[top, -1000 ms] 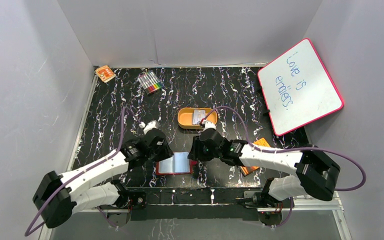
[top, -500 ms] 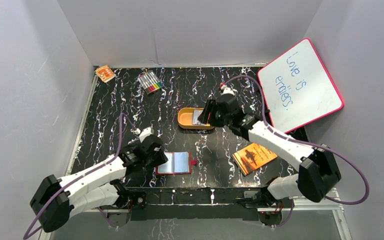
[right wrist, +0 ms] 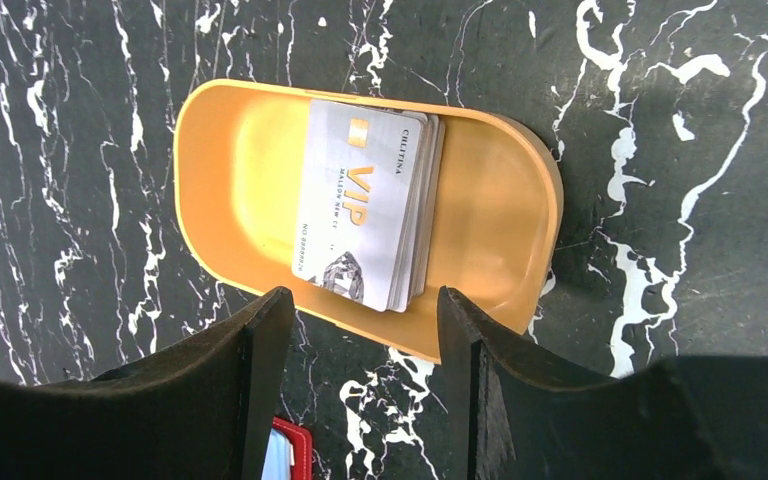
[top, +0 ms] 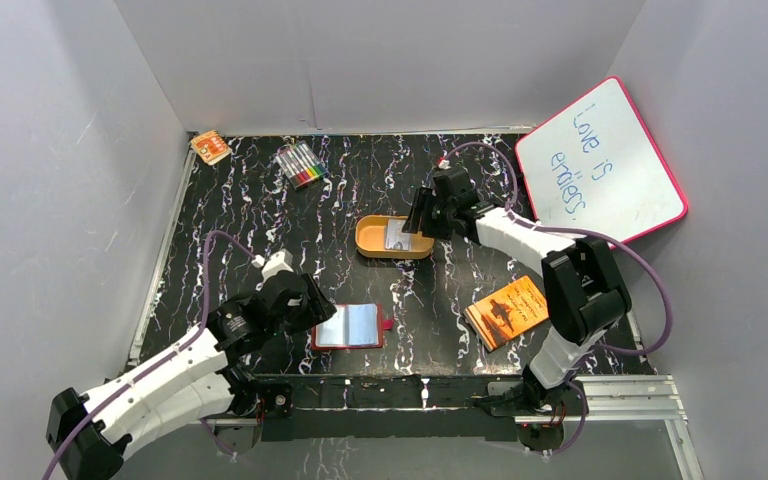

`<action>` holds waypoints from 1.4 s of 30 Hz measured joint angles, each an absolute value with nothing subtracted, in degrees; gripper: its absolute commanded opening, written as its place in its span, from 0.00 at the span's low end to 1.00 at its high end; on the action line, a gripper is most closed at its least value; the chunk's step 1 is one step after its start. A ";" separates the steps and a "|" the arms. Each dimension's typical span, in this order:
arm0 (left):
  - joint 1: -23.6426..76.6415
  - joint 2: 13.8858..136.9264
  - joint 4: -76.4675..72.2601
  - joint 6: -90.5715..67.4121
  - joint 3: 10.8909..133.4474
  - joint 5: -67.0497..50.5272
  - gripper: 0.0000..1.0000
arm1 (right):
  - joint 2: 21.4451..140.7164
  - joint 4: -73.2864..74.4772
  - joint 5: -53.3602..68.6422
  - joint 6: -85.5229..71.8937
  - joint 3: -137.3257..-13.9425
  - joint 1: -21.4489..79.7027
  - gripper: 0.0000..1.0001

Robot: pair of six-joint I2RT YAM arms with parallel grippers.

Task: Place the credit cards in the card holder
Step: Adjust the credit card in the storage box.

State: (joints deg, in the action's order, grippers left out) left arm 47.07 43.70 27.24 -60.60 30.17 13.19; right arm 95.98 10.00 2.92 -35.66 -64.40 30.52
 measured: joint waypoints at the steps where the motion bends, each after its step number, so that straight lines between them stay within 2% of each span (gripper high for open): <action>1: 47.07 43.33 27.64 -60.82 30.17 13.28 0.54 | 96.60 9.78 3.36 -35.59 -64.42 30.44 0.64; 5: 47.05 42.65 28.80 -61.76 30.17 13.61 0.55 | 99.55 9.30 4.69 -35.46 -65.76 30.17 0.66; 10: 47.05 43.03 29.28 -61.52 30.68 14.96 0.68 | 101.21 8.97 4.89 -35.05 -66.32 29.95 0.68; 14: 47.03 49.32 28.51 -57.95 37.78 17.65 0.70 | 101.16 8.69 4.75 -34.68 -66.32 29.89 0.69; 18: 46.39 62.89 24.82 -52.58 51.86 19.70 0.70 | 101.25 9.02 5.15 -34.57 -66.50 29.74 0.76; 21: 44.77 71.02 22.13 -50.43 58.04 19.62 0.70 | 101.69 9.08 5.87 -34.76 -67.24 29.45 0.80; 29: 29.71 82.54 15.46 -51.07 56.16 10.31 0.67 | 105.16 8.97 8.34 -36.49 -68.38 29.21 0.85; 37: 25.10 92.99 12.23 -50.89 58.63 4.93 0.65 | 107.68 9.30 10.07 -38.87 -69.97 29.28 0.86; 42: 23.70 100.75 10.00 -50.76 61.30 2.28 0.60 | 109.95 11.90 8.71 -38.94 -73.14 29.39 0.86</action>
